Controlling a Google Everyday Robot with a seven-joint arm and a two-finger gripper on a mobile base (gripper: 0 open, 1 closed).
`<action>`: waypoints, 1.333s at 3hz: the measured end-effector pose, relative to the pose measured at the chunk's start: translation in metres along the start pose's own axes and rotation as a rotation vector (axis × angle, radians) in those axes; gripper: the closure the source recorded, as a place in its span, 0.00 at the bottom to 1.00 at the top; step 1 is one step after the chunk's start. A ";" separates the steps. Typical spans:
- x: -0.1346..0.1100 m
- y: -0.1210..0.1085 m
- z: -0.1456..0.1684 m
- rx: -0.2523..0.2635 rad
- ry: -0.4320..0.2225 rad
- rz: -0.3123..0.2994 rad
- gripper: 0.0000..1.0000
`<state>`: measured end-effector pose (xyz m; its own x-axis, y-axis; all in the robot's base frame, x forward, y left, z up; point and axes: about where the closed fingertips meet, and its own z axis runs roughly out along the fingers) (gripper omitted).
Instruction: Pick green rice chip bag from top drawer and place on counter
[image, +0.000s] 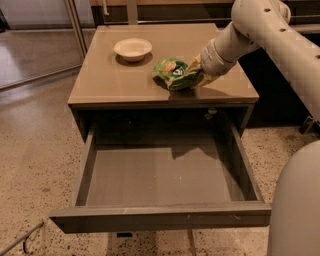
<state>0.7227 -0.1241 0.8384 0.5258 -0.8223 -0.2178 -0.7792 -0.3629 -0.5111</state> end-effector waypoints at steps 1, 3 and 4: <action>0.000 -0.001 -0.001 0.000 0.000 0.000 0.81; 0.000 -0.001 -0.001 0.000 0.000 0.000 0.34; -0.006 -0.002 -0.003 -0.003 0.017 -0.004 0.11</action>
Offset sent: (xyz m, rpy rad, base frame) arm -0.0001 0.0000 0.0015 0.0000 0.0000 0.0000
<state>0.7198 -0.1201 0.8433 0.5232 -0.8280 -0.2019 -0.7780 -0.3674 -0.5096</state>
